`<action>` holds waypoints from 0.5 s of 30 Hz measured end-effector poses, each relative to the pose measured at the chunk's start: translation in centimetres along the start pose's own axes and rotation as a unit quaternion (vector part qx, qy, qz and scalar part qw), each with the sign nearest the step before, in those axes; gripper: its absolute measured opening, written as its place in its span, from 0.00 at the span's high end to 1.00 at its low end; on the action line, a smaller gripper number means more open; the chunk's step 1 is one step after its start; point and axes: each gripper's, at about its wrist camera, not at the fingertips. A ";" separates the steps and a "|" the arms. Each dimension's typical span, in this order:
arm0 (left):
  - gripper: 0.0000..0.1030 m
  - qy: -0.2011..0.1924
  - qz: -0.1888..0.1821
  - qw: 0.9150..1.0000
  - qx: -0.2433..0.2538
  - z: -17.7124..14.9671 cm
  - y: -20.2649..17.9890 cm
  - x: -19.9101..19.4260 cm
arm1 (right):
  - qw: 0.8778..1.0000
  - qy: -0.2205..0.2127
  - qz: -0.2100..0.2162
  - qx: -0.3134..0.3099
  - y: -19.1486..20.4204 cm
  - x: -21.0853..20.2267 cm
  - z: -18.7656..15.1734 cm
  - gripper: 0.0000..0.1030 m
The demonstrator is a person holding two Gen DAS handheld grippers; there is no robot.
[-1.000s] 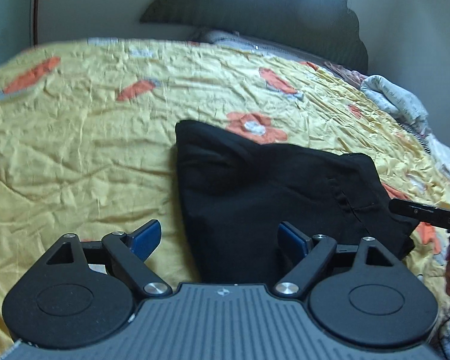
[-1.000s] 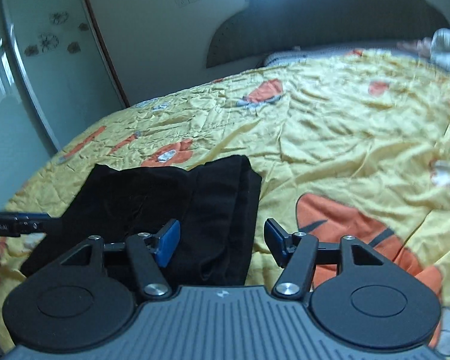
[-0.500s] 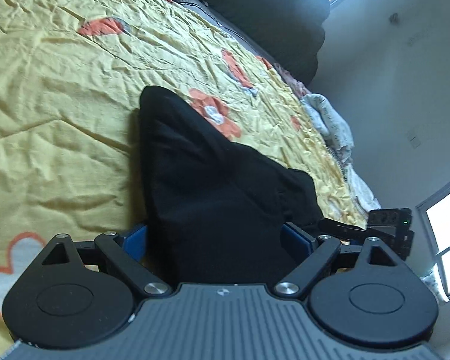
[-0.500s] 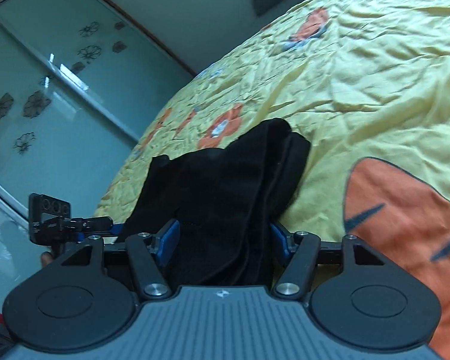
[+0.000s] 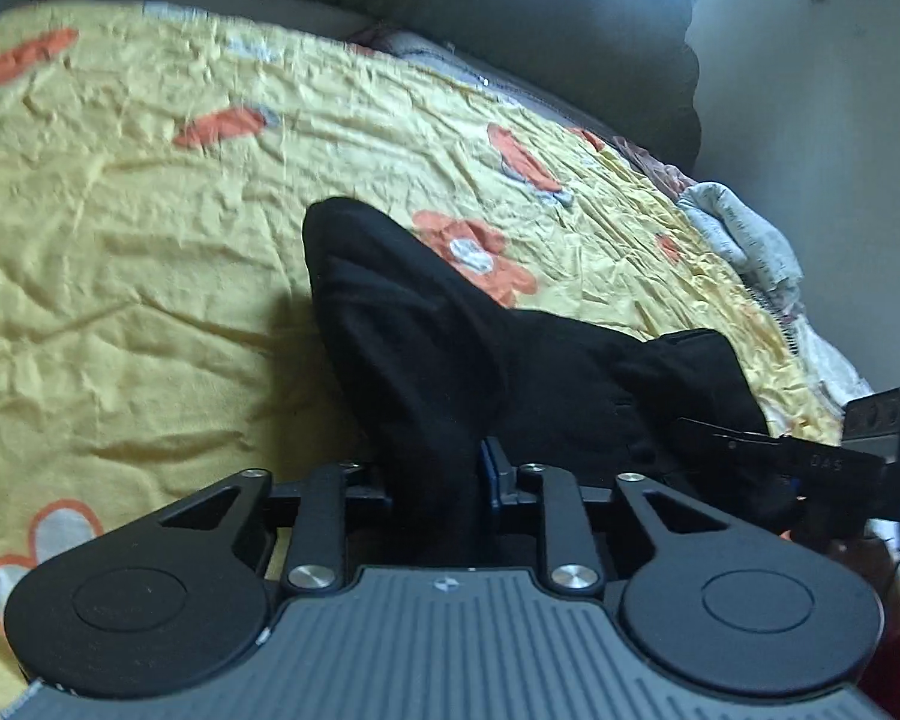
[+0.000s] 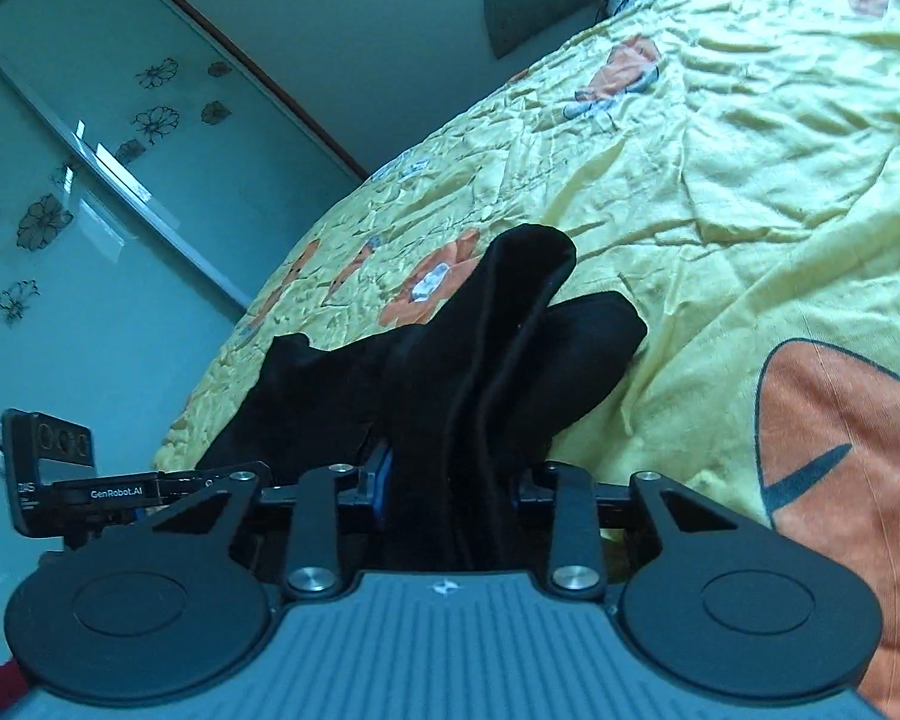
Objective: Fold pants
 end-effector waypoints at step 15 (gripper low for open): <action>0.90 -0.115 0.114 0.984 0.075 1.3 -2.2 -6.3 | 0.994 -0.060 -0.035 -0.088 8.3 -0.1 1.1 0.74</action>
Point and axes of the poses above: each gripper's, at about its wrist camera, not at the fingertips, and x roughly the way its jaws point, y to its left, z to its top, and after that the axes turned 5 degrees about y, right-handed
